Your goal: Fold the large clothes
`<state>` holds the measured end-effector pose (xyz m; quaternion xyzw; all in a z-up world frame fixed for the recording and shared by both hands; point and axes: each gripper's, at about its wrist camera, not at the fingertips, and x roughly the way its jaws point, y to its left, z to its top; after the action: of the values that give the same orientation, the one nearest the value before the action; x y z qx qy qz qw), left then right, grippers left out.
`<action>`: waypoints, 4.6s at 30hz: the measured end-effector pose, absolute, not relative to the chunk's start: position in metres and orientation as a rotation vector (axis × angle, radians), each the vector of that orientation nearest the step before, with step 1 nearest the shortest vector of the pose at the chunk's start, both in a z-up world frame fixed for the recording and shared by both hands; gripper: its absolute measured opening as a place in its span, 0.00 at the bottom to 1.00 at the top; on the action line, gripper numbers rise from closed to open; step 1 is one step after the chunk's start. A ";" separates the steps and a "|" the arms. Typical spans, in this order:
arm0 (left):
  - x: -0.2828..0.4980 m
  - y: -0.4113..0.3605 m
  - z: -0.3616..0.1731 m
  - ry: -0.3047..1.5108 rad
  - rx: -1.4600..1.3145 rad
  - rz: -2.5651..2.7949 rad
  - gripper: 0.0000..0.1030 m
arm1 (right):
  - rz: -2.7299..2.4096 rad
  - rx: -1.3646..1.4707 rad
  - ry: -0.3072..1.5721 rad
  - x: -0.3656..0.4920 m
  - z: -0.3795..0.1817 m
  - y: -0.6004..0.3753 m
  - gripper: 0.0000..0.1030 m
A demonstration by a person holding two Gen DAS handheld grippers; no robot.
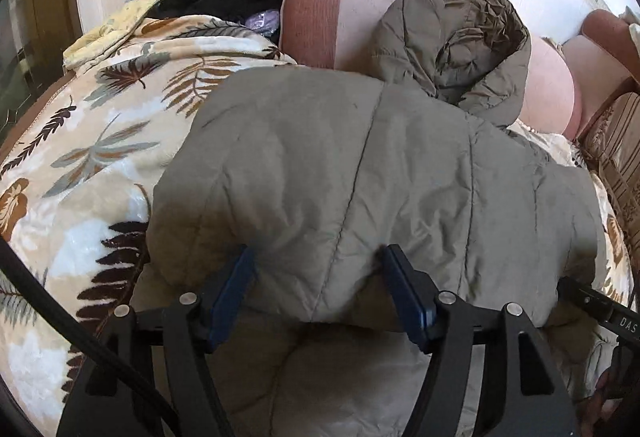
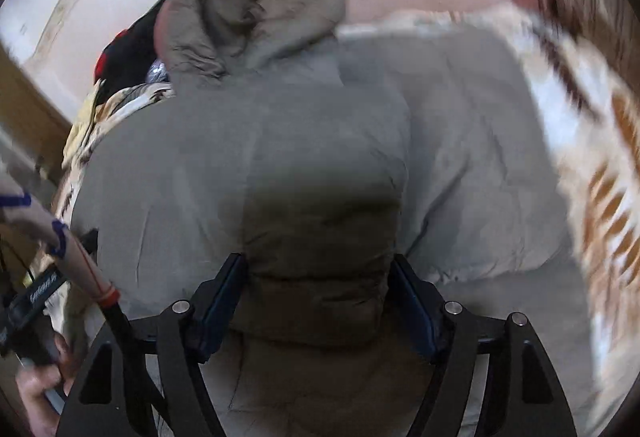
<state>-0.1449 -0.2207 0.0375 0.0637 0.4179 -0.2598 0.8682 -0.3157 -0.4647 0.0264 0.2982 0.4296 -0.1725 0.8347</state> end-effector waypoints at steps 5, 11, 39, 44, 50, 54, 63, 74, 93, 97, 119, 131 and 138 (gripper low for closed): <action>-0.173 -0.220 0.058 0.818 0.113 -0.585 0.65 | -0.369 0.573 0.853 -0.338 0.055 -0.452 0.75; -0.237 -0.210 0.071 0.775 0.142 -0.643 0.65 | -0.354 0.579 0.794 -0.394 0.079 -0.433 0.76; -0.341 -0.132 0.012 0.835 0.248 -0.600 0.69 | -0.342 0.383 0.923 -0.498 0.042 -0.326 0.82; -0.348 -0.120 0.014 0.833 0.241 -0.606 0.70 | -0.326 0.363 0.912 -0.503 0.039 -0.320 0.83; -0.354 -0.119 0.012 0.826 0.260 -0.597 0.72 | -0.320 0.358 0.904 -0.509 0.040 -0.315 0.83; -0.354 -0.122 0.010 0.826 0.273 -0.590 0.74 | -0.314 0.346 0.913 -0.508 0.036 -0.312 0.87; -0.359 -0.121 -0.001 0.770 0.277 -0.587 0.79 | -0.311 0.315 0.927 -0.505 0.029 -0.307 0.91; -0.355 -0.123 -0.002 0.763 0.274 -0.588 0.84 | -0.310 0.283 0.892 -0.503 0.020 -0.300 1.00; -0.357 -0.126 -0.003 0.750 0.290 -0.573 0.86 | -0.304 0.262 0.890 -0.500 0.019 -0.299 1.00; -0.359 -0.125 -0.001 0.758 0.292 -0.564 0.86 | -0.305 0.262 0.890 -0.500 0.019 -0.298 1.00; -0.385 -0.121 0.031 0.798 0.277 -0.582 0.86 | -0.311 0.300 0.890 -0.511 0.030 -0.299 1.00; -0.349 -0.169 0.110 0.679 0.240 -0.678 0.86 | -0.344 0.479 0.801 -0.533 0.089 -0.344 1.00; -0.314 -0.184 0.144 0.624 0.181 -0.691 0.86 | -0.335 0.482 0.734 -0.515 0.164 -0.363 1.00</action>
<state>-0.3135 -0.1844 0.1439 0.0871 0.3003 -0.3328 0.8896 -0.5145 -0.3631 0.1639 0.2322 0.3537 -0.1612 0.8916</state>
